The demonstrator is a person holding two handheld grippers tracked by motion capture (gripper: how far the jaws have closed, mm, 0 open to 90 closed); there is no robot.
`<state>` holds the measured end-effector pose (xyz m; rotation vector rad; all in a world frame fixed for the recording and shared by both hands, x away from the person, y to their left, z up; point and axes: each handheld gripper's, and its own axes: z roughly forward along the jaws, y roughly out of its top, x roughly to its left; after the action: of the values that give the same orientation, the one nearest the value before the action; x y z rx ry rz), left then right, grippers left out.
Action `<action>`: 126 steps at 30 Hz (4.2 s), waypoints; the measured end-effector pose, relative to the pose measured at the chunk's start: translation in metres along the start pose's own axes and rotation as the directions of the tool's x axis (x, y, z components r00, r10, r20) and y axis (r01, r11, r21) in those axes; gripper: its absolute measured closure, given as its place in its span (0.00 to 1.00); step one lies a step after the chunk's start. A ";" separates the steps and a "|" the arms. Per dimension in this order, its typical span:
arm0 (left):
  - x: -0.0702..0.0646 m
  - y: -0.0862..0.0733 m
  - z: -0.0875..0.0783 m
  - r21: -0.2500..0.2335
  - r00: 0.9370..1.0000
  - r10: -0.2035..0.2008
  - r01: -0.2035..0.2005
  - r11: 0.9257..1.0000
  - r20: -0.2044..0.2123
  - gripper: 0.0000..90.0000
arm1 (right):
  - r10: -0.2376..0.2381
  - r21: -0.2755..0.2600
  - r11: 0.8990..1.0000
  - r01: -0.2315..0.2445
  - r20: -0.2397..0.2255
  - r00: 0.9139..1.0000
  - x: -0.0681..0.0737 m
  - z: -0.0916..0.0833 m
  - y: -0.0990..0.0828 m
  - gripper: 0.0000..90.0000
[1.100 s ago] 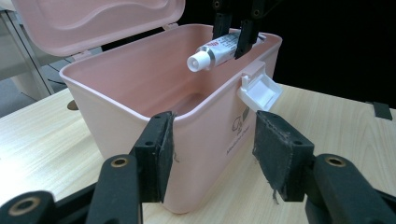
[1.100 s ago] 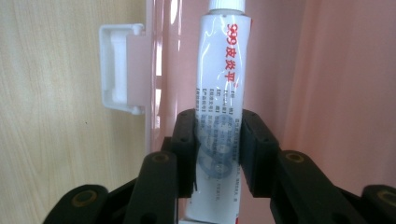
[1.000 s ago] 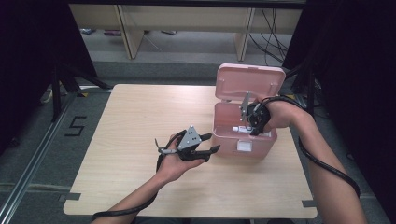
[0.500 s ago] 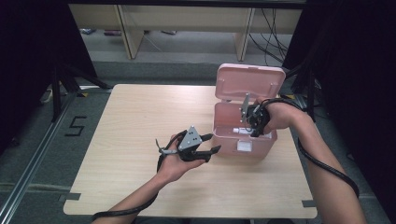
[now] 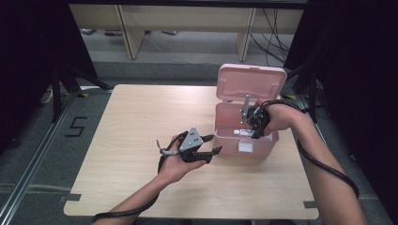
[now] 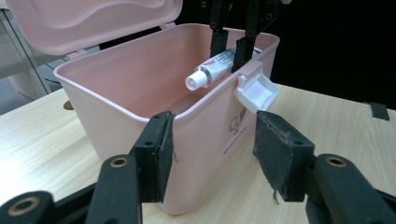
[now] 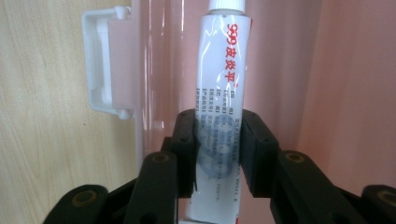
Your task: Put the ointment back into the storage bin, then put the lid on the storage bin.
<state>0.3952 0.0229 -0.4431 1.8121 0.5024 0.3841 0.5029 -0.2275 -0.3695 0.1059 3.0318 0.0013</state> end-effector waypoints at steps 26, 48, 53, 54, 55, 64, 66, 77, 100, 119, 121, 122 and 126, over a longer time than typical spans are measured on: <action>-0.001 -0.001 0.000 0.000 1.000 -0.002 0.002 1.000 0.003 0.52 | -0.027 0.005 1.000 0.027 -0.029 0.999 -0.007 0.014 0.000 0.78; 0.000 -0.002 0.000 0.003 1.000 -0.002 0.002 1.000 0.003 0.52 | 0.038 0.042 0.998 -0.036 -0.049 0.998 -0.006 0.023 0.000 0.78; -0.001 -0.002 0.001 0.005 1.000 -0.002 0.002 1.000 0.003 0.52 | 0.056 0.044 0.998 -0.053 -0.052 0.997 -0.006 0.025 -0.001 0.78; -0.001 -0.002 0.001 0.005 1.000 -0.002 0.002 1.000 0.003 0.52 | 0.052 0.043 0.998 -0.050 -0.052 0.997 -0.006 0.025 -0.001 0.78; -0.001 -0.002 0.001 0.005 1.000 -0.002 0.002 1.000 0.004 0.52 | 0.049 0.041 0.998 -0.047 -0.046 0.998 -0.006 0.025 -0.001 0.78; -0.001 -0.003 0.002 0.005 1.000 -0.003 0.003 1.000 0.008 0.52 | 0.090 0.031 0.996 -0.088 -0.066 0.994 -0.005 0.028 -0.002 0.78; -0.001 -0.003 0.002 0.006 1.000 0.001 -0.001 1.000 0.009 0.52 | 0.102 0.037 0.994 -0.100 -0.074 0.992 -0.004 0.029 -0.002 0.78; -0.002 -0.003 0.002 0.002 1.000 -0.007 0.007 1.000 0.010 0.52 | 0.123 -0.019 0.992 -0.124 -0.024 0.992 -0.009 0.020 -0.007 0.72; -0.003 0.000 0.001 -0.024 1.000 0.017 -0.016 1.000 0.021 0.83 | 0.321 -0.267 0.919 -0.290 0.080 0.944 -0.005 -0.012 -0.035 1.00; -0.009 0.008 0.003 -0.045 1.000 -0.001 0.002 0.999 0.023 0.97 | 0.473 -0.383 0.830 -0.406 0.098 0.875 0.006 -0.026 -0.057 0.92; -0.010 0.009 0.003 -0.039 1.000 0.009 -0.008 0.999 0.025 0.96 | 0.489 -0.387 0.822 -0.417 0.107 0.866 0.005 -0.029 -0.059 0.91; -0.011 0.009 0.003 -0.047 1.000 0.010 -0.009 0.999 0.029 0.96 | 0.503 -0.398 0.813 -0.426 0.111 0.857 0.003 -0.031 -0.061 0.89; -0.013 0.009 0.006 -0.051 0.999 0.025 -0.023 0.998 0.036 0.96 | 0.550 -0.429 0.780 -0.456 0.121 0.826 -0.001 -0.036 -0.065 0.86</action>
<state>0.3881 0.0095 -0.4365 1.7743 0.4421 0.3758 0.4958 -0.2926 -0.3343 0.8215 2.5962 0.5801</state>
